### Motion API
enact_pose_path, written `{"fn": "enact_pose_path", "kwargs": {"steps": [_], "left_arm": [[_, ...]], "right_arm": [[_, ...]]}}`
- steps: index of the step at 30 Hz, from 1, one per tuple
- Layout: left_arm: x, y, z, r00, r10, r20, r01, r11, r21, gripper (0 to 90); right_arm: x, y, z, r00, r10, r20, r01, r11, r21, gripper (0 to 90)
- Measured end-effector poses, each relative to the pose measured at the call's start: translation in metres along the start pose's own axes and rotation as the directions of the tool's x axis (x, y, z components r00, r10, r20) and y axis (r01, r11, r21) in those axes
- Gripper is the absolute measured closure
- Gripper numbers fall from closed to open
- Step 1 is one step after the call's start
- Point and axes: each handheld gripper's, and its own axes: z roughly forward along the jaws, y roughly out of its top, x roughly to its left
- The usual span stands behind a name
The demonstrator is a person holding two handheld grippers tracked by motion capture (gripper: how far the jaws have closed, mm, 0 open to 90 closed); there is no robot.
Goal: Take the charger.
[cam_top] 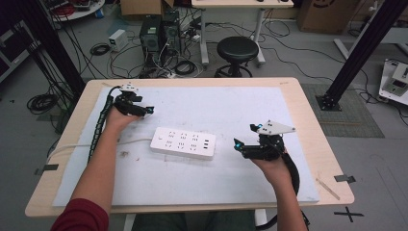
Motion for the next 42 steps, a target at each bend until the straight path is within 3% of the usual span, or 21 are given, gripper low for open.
{"fn": "enact_pose_path", "kwargs": {"steps": [10,28,37,40,42], "left_arm": [[0.005,-0.012,0.005,0.9997,-0.023,-0.008,0.023,0.9969,0.076,19.7],[0.005,-0.015,0.013,0.9999,-0.001,-0.013,0.002,0.9957,0.093,30.3],[0.004,-0.016,0.01,1.0,0.002,0.001,-0.002,0.9959,0.09,42.3],[0.003,-0.015,0.01,0.9998,0.019,-0.007,-0.019,0.9947,0.101,42.4],[-0.002,-0.011,0.01,0.9974,0.064,-0.033,-0.059,0.9901,0.127,42.5]], "right_arm": [[0.0,0.002,-0.002,1.0,-0.004,-0.002,0.004,1.0,-0.006,19.3],[-0.003,0.001,-0.003,1.0,0.003,0.008,-0.003,1.0,-0.008,19.3],[-0.002,0.002,-0.001,1.0,0.004,0.006,-0.004,1.0,-0.011,19.3],[-0.002,0.003,-0.002,1.0,0.0,0.003,0.0,1.0,-0.013,19.3],[-0.001,0.004,-0.003,1.0,0.001,0.005,-0.001,1.0,-0.015,19.3]]}}
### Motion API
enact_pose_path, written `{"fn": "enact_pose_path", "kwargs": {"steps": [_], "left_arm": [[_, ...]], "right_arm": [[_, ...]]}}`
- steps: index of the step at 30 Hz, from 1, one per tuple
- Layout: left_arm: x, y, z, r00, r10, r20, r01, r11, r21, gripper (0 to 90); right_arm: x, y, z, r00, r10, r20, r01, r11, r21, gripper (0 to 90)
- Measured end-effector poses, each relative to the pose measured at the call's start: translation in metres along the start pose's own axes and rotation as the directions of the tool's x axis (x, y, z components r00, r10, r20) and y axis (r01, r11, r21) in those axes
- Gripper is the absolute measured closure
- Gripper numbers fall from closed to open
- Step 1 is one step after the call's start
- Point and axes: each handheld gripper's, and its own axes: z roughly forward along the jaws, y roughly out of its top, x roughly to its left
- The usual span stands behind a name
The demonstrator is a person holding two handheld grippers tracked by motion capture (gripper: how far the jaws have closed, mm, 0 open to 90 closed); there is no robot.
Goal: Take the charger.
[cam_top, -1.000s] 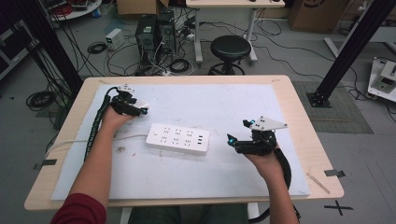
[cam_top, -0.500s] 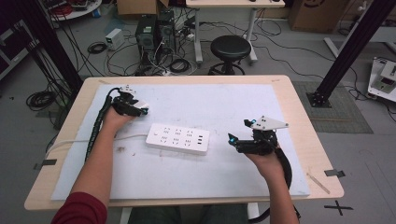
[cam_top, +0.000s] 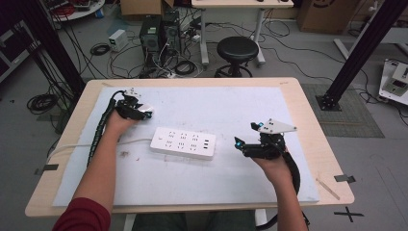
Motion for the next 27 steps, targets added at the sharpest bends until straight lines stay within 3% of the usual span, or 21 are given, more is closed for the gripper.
{"fn": "enact_pose_path", "kwargs": {"steps": [2,4,11,15,20,22,27], "left_arm": [[-0.004,0.003,-0.002,0.9993,0.03,-0.022,-0.03,0.9994,0.017,42.5],[-0.007,0.006,-0.008,0.9987,0.049,-0.013,-0.049,0.9986,0.019,42.5],[-0.027,0.015,-0.055,0.9953,0.097,-0.008,-0.097,0.9936,-0.058,42.5],[-0.054,0.013,-0.091,0.9944,0.105,-0.01,-0.105,0.9873,-0.119,42.5],[-0.087,0.006,-0.123,0.9916,0.128,0.019,-0.123,0.9779,-0.169,42.4],[-0.098,0.003,-0.134,0.9907,0.129,0.043,-0.118,0.9736,-0.195,42.4],[-0.124,-0.003,-0.149,0.9806,0.188,0.054,-0.173,0.9615,-0.213,42.4]], "right_arm": [[0.001,0.0,-0.001,1.0,-0.001,-0.004,0.001,1.0,0.0,19.3],[0.001,0.001,-0.001,0.9999,-0.009,-0.01,0.009,1.0,0.005,19.3],[0.002,0.009,-0.007,0.999,-0.021,-0.039,0.021,1.0,0.005,19.3],[0.005,0.015,-0.01,0.997,-0.041,-0.066,0.041,0.999,-0.002,19.3],[0.013,0.019,-0.012,0.9939,-0.059,-0.093,0.059,0.998,-0.001,19.3],[0.017,0.02,-0.013,0.9922,-0.055,-0.112,0.056,0.998,-0.001,19.3],[0.021,0.02,-0.014,0.9887,-0.067,-0.134,0.067,0.998,-0.002,19.4]]}}
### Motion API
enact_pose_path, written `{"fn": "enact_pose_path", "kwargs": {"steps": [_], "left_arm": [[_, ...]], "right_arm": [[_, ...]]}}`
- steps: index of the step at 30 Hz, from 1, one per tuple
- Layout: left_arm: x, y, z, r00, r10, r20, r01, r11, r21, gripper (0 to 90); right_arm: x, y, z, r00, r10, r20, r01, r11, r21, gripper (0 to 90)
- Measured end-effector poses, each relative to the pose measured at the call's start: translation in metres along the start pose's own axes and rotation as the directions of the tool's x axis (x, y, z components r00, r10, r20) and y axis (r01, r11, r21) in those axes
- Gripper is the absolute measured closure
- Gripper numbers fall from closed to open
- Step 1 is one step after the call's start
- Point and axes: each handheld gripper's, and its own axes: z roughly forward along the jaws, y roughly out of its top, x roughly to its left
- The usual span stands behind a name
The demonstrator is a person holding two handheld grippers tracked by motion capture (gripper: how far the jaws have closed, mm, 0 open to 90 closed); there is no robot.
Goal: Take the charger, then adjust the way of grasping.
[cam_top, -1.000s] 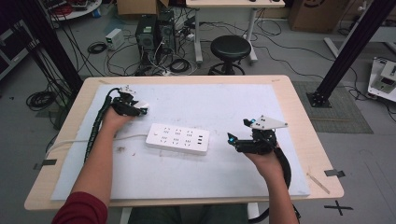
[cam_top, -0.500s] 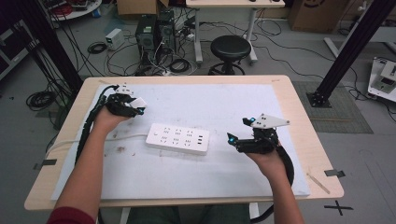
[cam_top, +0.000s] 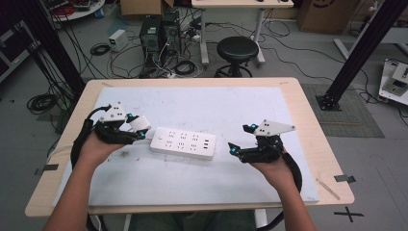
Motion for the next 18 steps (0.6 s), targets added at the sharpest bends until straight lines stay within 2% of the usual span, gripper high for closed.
{"fn": "enact_pose_path", "kwargs": {"steps": [4,8,11,17,18], "left_arm": [[-0.014,0.0,-0.004,0.9989,0.024,0.04,-0.023,0.9995,-0.019,42.4],[-0.019,0.002,0.002,0.9966,0.031,0.077,-0.029,0.9991,-0.031,42.4],[-0.023,0.004,0.007,0.9942,0.057,0.09,-0.055,0.9981,-0.028,42.4],[-0.042,0.007,0.018,0.9847,0.116,0.13,-0.109,0.9921,-0.063,42.4],[-0.048,0.006,0.021,0.9809,0.133,0.143,-0.123,0.9895,-0.076,42.4]], "right_arm": [[0.001,-0.001,0.001,1.0,0.006,-0.008,-0.006,1.0,0.005,19.3],[-0.001,-0.001,0.005,1.0,0.006,-0.006,-0.006,1.0,0.024,19.4],[-0.002,0.0,0.008,0.9998,0.008,-0.017,-0.008,0.999,0.032,19.3],[0.004,0.001,0.018,0.9986,0.015,-0.051,-0.012,0.998,0.061,19.3],[0.006,0.002,0.019,0.998,0.022,-0.059,-0.018,0.998,0.066,19.3]]}}
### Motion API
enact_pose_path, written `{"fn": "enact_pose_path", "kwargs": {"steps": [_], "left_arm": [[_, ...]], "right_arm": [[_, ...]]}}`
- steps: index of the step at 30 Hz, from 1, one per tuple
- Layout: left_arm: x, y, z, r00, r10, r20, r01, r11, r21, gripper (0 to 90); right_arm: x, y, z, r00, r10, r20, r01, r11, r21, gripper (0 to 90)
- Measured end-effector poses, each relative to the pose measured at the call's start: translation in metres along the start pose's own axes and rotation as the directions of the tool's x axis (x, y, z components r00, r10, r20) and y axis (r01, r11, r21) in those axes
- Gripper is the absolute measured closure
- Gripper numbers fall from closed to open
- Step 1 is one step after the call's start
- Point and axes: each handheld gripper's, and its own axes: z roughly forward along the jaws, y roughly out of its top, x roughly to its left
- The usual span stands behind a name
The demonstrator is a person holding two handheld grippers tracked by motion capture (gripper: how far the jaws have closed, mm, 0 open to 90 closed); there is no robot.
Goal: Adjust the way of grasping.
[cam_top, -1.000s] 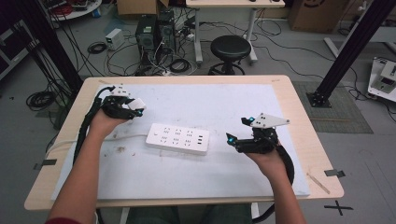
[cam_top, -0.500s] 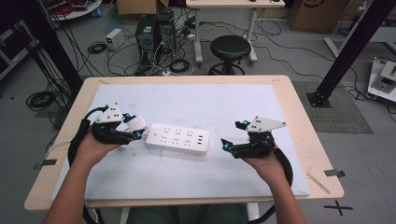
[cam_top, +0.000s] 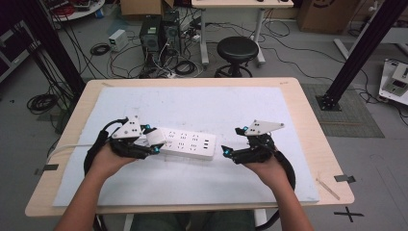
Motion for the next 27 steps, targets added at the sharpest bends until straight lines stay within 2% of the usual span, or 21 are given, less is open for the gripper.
{"fn": "enact_pose_path", "kwargs": {"steps": [4,6,10,13,14,15,16,19,20,23,24,26,27], "left_arm": [[-0.019,-0.002,0.012,0.9988,0.04,0.029,-0.039,0.9985,-0.039,42.4],[-0.027,-0.001,0.018,0.9967,0.08,0.018,-0.079,0.9961,-0.04,42.4],[-0.039,0.003,0.025,0.9918,0.127,-0.004,-0.127,0.9892,-0.072,42.4],[-0.047,0.006,0.028,0.9834,0.18,-0.024,-0.181,0.9793,-0.09,42.4],[-0.05,0.007,0.029,0.9778,0.207,-0.035,-0.209,0.9736,-0.091,42.4],[-0.051,0.007,0.03,0.9765,0.212,-0.038,-0.215,0.9719,-0.096,42.4],[-0.054,0.007,0.031,0.9709,0.235,-0.045,-0.239,0.9663,-0.097,42.4],[-0.06,0.006,0.035,0.9597,0.275,-0.056,-0.28,0.9543,-0.105,42.4],[-0.062,0.006,0.036,0.954,0.293,-0.064,-0.298,0.9488,-0.104,42.4],[-0.067,0.006,0.04,0.9461,0.318,-0.063,-0.323,0.939,-0.118,42.4],[-0.07,0.006,0.041,0.9383,0.34,-0.064,-0.345,0.931,-0.118,42.4],[-0.073,0.007,0.043,0.9356,0.347,-0.067,-0.353,0.9271,-0.127,42.4],[-0.074,0.007,0.044,0.9332,0.353,-0.068,-0.359,0.9242,-0.13,42.4]], "right_arm": [[0.011,-0.001,0.011,0.9984,0.015,-0.055,-0.015,1.0,0.009,19.3],[0.016,-0.002,0.019,0.9932,0.045,-0.107,-0.044,0.999,0.013,19.3],[0.023,-0.003,0.029,0.9797,0.105,-0.171,-0.103,0.994,0.018,19.3],[0.03,0.0,0.035,0.9694,0.125,-0.211,-0.121,0.992,0.029,19.3],[0.031,0.001,0.037,0.9647,0.13,-0.229,-0.126,0.992,0.03,19.3],[0.033,0.001,0.039,0.9567,0.152,-0.248,-0.147,0.988,0.037,19.4],[0.033,0.001,0.041,0.9538,0.155,-0.257,-0.151,0.988,0.037,19.4],[0.036,0.002,0.048,0.9371,0.187,-0.295,-0.18,0.982,0.051,19.4],[0.036,0.002,0.049,0.9321,0.193,-0.306,-0.187,0.981,0.05,19.4],[0.037,0.0,0.055,0.906,0.237,-0.351,-0.229,0.971,0.064,19.4],[0.037,0.0,0.056,0.9006,0.247,-0.358,-0.238,0.969,0.068,19.4],[0.036,-0.002,0.059,0.8857,0.271,-0.377,-0.263,0.962,0.073,19.4],[0.036,-0.002,0.061,0.8717,0.293,-0.392,-0.282,0.955,0.088,19.4]]}}
